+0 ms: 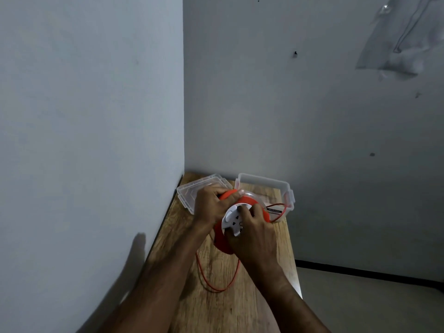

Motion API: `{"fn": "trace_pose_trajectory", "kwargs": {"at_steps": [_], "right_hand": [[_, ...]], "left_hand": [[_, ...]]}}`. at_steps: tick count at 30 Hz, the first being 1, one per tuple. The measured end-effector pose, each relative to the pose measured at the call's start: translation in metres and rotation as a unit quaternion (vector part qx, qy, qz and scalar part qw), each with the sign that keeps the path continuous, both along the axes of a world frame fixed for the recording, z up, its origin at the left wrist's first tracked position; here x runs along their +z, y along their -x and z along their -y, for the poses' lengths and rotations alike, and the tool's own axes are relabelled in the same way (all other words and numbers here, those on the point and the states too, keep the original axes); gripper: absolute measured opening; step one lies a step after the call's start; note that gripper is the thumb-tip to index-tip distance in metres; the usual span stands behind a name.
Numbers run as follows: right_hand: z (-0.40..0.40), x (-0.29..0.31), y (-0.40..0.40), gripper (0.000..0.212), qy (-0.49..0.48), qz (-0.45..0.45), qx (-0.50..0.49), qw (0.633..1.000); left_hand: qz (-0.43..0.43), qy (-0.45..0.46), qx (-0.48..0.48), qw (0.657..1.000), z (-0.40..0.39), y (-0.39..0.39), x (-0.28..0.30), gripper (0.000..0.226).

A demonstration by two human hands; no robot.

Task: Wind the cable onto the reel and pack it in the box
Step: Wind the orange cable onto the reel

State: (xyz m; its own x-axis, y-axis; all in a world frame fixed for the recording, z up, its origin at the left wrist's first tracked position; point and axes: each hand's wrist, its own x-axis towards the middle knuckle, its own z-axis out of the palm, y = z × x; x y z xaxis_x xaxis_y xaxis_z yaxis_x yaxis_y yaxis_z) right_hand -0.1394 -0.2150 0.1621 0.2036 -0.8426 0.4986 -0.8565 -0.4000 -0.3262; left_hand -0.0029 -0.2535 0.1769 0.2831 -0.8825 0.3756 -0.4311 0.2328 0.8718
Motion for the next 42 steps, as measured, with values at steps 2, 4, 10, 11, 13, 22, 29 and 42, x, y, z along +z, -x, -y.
{"fn": "trace_pose_trajectory", "kwargs": {"at_steps": [2,4,10,11,13,22,29,42], "right_hand": [[0.002,0.003,0.0,0.063,-0.035,0.029,0.023,0.999],[0.001,0.004,-0.001,0.06,-0.061,0.069,0.031,0.995],[0.001,0.007,-0.012,0.055,-0.138,0.356,-0.06,0.922],[0.004,0.006,-0.017,0.054,-0.177,0.396,-0.102,0.895],[0.008,0.007,-0.022,0.048,-0.26,0.477,-0.162,0.824],[0.004,0.02,-0.023,0.057,-0.444,0.733,-0.11,0.504],[-0.009,0.006,-0.003,0.044,0.056,0.112,-0.025,0.992],[0.005,0.007,-0.005,0.079,-0.023,-0.03,-0.021,0.999]], "left_hand": [[0.001,0.004,0.01,1.0,0.0,-0.001,-0.001,0.03],[0.006,0.009,0.015,1.0,0.0,-0.003,-0.003,0.032],[0.012,0.024,0.055,0.998,-0.002,0.001,-0.005,0.035],[0.021,0.032,0.061,0.997,-0.002,0.001,-0.005,0.037],[0.044,0.052,0.066,0.996,-0.001,0.003,-0.005,0.041],[0.046,0.056,0.062,0.995,0.002,0.001,-0.008,0.037],[-0.03,0.002,0.072,0.997,0.005,-0.002,-0.011,0.033],[-0.024,0.001,0.057,0.998,0.005,0.003,-0.003,0.023]]}}
